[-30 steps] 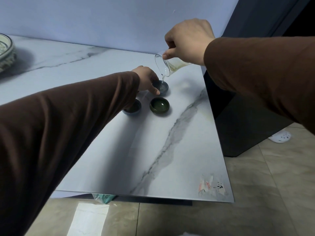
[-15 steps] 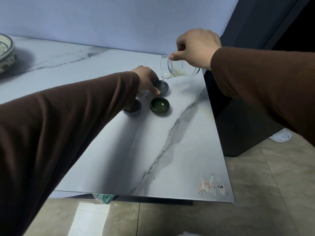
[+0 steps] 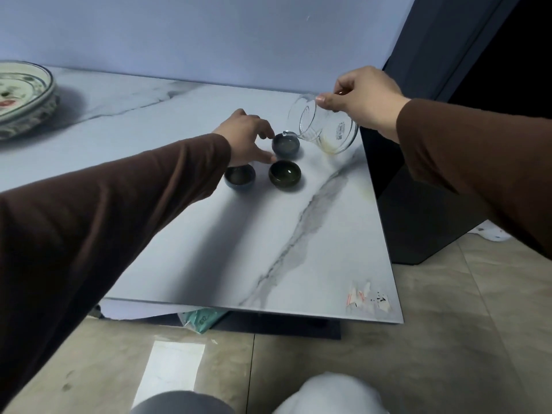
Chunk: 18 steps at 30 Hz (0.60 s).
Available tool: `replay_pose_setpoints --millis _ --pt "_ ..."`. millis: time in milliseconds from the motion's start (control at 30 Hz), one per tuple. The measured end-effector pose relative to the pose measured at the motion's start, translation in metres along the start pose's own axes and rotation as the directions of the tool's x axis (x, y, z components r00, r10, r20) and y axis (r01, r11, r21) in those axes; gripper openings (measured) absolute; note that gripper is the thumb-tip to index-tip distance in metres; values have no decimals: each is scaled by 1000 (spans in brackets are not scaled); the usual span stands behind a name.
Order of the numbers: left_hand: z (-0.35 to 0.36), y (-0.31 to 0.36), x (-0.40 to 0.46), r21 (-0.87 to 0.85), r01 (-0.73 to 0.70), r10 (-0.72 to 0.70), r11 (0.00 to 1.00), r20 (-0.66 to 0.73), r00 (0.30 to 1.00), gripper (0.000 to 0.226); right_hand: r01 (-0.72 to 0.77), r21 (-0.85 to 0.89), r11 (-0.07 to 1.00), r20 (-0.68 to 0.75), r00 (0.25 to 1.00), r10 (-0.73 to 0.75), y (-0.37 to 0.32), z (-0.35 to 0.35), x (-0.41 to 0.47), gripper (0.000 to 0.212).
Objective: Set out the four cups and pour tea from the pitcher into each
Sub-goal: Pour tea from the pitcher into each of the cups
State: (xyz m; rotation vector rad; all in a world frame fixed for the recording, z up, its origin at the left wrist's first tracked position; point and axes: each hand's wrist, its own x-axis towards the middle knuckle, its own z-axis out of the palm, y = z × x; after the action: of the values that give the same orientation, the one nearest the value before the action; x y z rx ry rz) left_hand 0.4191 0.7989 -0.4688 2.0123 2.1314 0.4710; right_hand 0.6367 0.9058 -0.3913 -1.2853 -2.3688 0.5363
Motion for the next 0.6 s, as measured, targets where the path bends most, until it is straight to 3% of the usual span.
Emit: replay_pose_setpoints --millis 267,600 --pt "25 13 -23 47 18 -21 999 67 998 69 223 -268 937 73 975 -211 -21 -5 -26 49" --pt "38 15 -23 -17 101 -100 995 70 993 66 390 -447 805 173 921 -350 -38 2 -36 43"
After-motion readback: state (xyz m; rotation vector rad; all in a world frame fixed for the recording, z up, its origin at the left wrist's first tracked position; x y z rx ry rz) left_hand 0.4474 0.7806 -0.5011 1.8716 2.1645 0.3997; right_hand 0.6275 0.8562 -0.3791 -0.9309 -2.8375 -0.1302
